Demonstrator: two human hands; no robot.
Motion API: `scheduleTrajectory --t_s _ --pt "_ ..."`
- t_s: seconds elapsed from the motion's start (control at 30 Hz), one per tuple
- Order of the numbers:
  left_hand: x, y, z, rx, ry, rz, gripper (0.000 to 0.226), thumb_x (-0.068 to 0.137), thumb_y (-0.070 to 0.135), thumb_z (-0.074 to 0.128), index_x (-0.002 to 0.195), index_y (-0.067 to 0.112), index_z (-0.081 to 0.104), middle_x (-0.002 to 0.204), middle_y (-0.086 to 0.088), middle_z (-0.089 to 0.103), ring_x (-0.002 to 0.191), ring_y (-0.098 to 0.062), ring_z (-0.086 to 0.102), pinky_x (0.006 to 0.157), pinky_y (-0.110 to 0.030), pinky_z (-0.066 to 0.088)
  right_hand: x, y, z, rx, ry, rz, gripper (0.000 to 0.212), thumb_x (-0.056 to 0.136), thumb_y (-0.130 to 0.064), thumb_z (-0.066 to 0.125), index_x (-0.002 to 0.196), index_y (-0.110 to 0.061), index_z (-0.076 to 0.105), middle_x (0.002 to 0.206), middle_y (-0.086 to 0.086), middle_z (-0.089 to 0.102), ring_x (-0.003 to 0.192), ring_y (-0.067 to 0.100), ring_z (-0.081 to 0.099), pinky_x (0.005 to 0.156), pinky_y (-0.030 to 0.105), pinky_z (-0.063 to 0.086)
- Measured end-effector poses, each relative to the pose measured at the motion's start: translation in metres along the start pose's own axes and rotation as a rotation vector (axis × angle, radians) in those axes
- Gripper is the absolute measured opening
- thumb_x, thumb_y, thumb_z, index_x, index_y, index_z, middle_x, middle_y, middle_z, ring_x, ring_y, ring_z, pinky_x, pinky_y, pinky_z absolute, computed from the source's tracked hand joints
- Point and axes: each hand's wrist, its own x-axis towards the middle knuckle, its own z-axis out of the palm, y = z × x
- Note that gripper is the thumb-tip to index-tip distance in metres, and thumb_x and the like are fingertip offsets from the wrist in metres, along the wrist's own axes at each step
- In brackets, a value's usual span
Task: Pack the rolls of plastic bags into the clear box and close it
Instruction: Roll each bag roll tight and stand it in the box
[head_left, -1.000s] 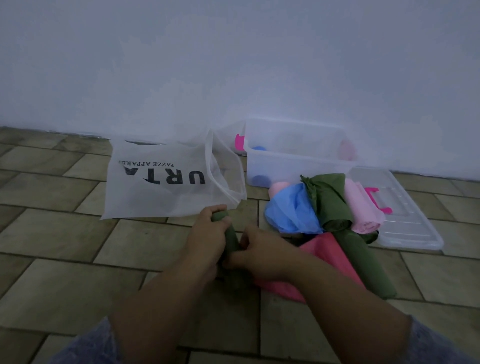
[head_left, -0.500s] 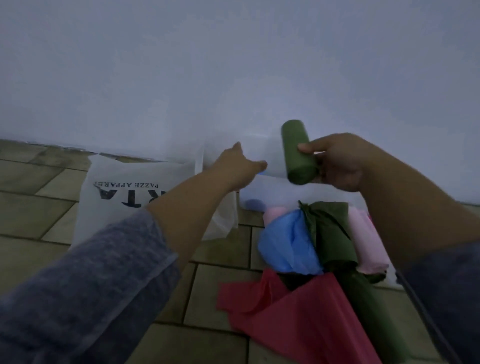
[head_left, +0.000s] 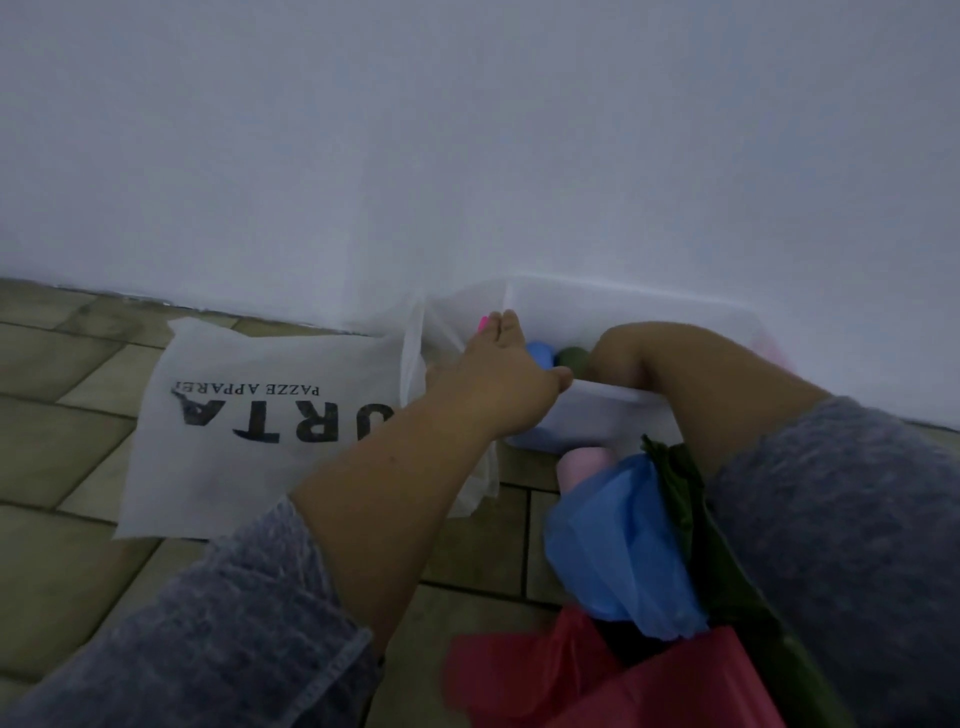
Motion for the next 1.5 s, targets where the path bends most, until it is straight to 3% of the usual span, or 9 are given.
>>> scheduleTrajectory --t_s 0.1,0.4,0.53,0.63,0.83,0.93,1.27,1.4,1.5 --pt "0.001 0.0 0.003 0.006 0.011 -0.004 0.087 0.092 0.057 0.038 0.148 0.014 -0.013 0.159 0.002 -0.011 0.145 -0.016 -0.001 0.114 -0.052 0.015 0.002 0.005 -0.007 0.129 -0.069 0.016 0.023 0.087 -0.019 0.06 0.097 0.001 0.065 0.103 0.02 0.065 0.09 0.035 0.063 0.087 0.046 0.052" --pt "-0.001 0.001 0.004 -0.037 0.033 0.023 0.086 0.092 0.056 0.038 0.149 0.013 -0.011 0.159 -0.001 -0.01 0.145 -0.015 -0.004 0.117 -0.044 0.008 -0.018 -0.005 -0.003 -0.085 -0.011 -0.106 0.024 0.093 -0.028 0.053 0.106 -0.01 0.061 0.111 0.011 0.054 0.09 0.023 0.05 0.082 0.035 0.04" --pt "-0.034 -0.012 0.002 -0.094 0.221 0.099 0.077 0.093 0.054 0.038 0.15 0.021 -0.001 0.16 0.001 -0.001 0.145 -0.018 0.008 0.114 -0.049 0.017 -0.043 -0.007 0.0 0.068 0.483 -0.177 0.032 0.093 -0.027 0.051 0.113 -0.004 0.059 0.121 0.014 0.058 0.109 0.029 0.053 0.087 0.032 0.04" --pt "-0.079 -0.041 0.005 -0.078 0.251 0.12 0.066 0.09 0.051 0.048 0.146 0.025 0.026 0.152 -0.003 0.029 0.134 -0.022 0.034 0.106 -0.042 0.033 -0.102 0.007 0.012 0.25 0.772 -0.263 0.014 0.088 -0.02 0.051 0.088 -0.011 0.061 0.098 0.01 0.064 0.092 0.026 0.057 0.073 0.029 0.039" --pt "-0.172 -0.085 0.05 0.376 -0.238 -0.025 0.072 0.075 0.059 0.052 0.136 0.026 0.035 0.15 -0.008 0.028 0.133 -0.025 0.031 0.104 -0.044 0.036 -0.217 0.07 0.112 -0.154 0.308 -0.001 0.016 0.087 -0.025 0.05 0.098 -0.016 0.059 0.084 0.006 0.06 0.083 0.026 0.06 0.065 0.03 0.047" --pt "-0.18 -0.084 0.063 0.412 -0.288 -0.065 0.092 0.073 0.057 0.061 0.147 0.024 0.016 0.158 -0.007 0.004 0.143 -0.029 0.009 0.112 -0.047 0.025 -0.235 0.074 0.158 -0.237 0.482 0.007 0.025 0.087 -0.02 0.04 0.107 -0.012 0.053 0.087 0.009 0.053 0.08 0.028 0.058 0.055 0.026 0.039" --pt "-0.182 -0.084 0.058 0.435 -0.22 0.084 0.077 0.077 0.055 0.057 0.143 0.024 0.032 0.15 -0.005 0.031 0.138 -0.025 0.022 0.11 -0.041 0.027 -0.238 0.069 0.203 0.012 0.512 0.147 0.044 0.082 -0.03 0.053 0.12 -0.011 0.038 0.121 0.013 0.048 0.112 0.032 0.051 0.089 0.038 0.042" --pt "-0.209 -0.06 0.046 -0.176 0.07 0.011 0.062 0.079 0.044 0.065 0.134 0.022 0.046 0.134 -0.003 0.045 0.114 -0.018 0.049 0.087 -0.03 0.04 -0.238 0.07 0.193 0.143 0.437 0.244 0.04 0.082 -0.028 0.056 0.115 -0.009 0.046 0.114 0.013 0.056 0.109 0.032 0.056 0.085 0.037 0.044" --pt "-0.235 -0.028 0.055 -0.672 -0.285 -0.119 0.028 0.083 0.042 0.064 0.103 0.022 0.065 0.106 -0.002 0.065 0.085 -0.013 0.06 0.069 -0.028 0.044 -0.239 0.062 0.186 0.087 0.289 0.144 0.036 0.089 -0.024 0.053 0.123 -0.011 0.05 0.121 0.014 0.056 0.114 0.029 0.054 0.089 0.035 0.042"
